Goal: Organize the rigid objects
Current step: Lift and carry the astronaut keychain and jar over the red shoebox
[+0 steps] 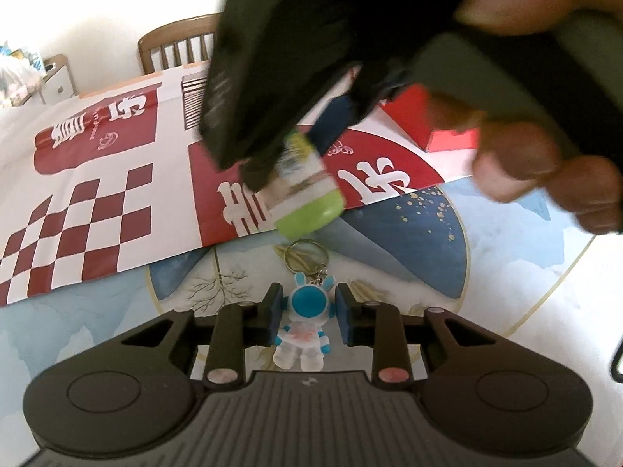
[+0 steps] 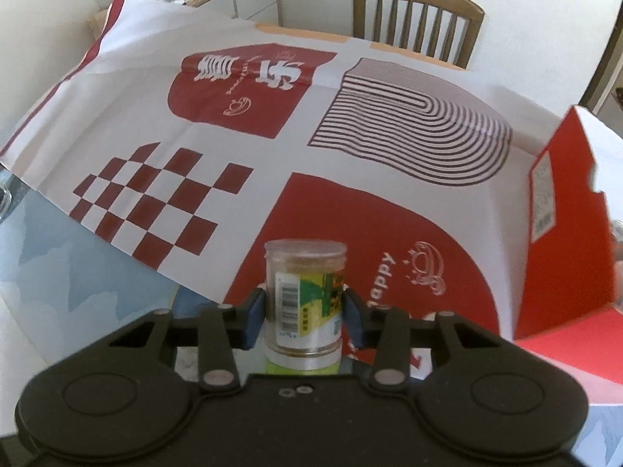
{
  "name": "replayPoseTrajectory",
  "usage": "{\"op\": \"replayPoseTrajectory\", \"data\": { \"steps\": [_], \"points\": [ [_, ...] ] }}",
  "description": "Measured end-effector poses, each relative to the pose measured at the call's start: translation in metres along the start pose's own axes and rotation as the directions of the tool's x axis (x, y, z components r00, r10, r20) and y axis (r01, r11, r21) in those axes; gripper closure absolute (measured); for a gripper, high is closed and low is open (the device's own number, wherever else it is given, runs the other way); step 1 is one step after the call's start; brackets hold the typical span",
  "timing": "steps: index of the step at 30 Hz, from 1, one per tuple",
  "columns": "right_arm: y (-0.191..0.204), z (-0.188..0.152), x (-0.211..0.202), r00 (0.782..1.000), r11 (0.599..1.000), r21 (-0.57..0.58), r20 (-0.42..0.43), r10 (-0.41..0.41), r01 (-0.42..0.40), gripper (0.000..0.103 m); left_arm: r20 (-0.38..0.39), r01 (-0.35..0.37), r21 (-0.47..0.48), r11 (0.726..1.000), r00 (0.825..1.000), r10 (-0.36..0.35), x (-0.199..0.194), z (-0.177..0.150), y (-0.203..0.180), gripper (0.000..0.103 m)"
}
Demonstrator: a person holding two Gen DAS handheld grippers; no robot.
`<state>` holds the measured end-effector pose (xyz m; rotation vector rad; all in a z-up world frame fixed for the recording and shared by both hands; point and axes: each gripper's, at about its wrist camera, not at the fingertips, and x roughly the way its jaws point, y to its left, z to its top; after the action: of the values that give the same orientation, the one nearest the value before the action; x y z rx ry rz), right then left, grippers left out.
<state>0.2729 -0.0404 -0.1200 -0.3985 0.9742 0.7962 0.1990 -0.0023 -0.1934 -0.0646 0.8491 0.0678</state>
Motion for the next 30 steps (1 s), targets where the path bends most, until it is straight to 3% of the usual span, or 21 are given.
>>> {"op": "replayPoseTrajectory", "data": {
  "steps": [8, 17, 30],
  "points": [
    [-0.03, -0.007, -0.043, 0.998, 0.999, 0.029, 0.056, 0.026, -0.028, 0.061, -0.027, -0.031, -0.073, 0.997, 0.999, 0.029, -0.004, 0.011, 0.004, 0.075],
    [-0.079, -0.016, -0.092, 0.993, 0.999, 0.044, 0.119, 0.016, -0.022, 0.061, -0.001, -0.067, -0.144, 0.987, 0.998, 0.068, -0.019, 0.032, 0.002, 0.075],
    [-0.17, -0.017, -0.144, 0.978, 0.992, 0.128, 0.208, -0.038, 0.011, 0.061, 0.07, -0.045, -0.204, 0.978, 0.996, 0.06, -0.031, 0.104, -0.011, 0.075]
  ]
}}
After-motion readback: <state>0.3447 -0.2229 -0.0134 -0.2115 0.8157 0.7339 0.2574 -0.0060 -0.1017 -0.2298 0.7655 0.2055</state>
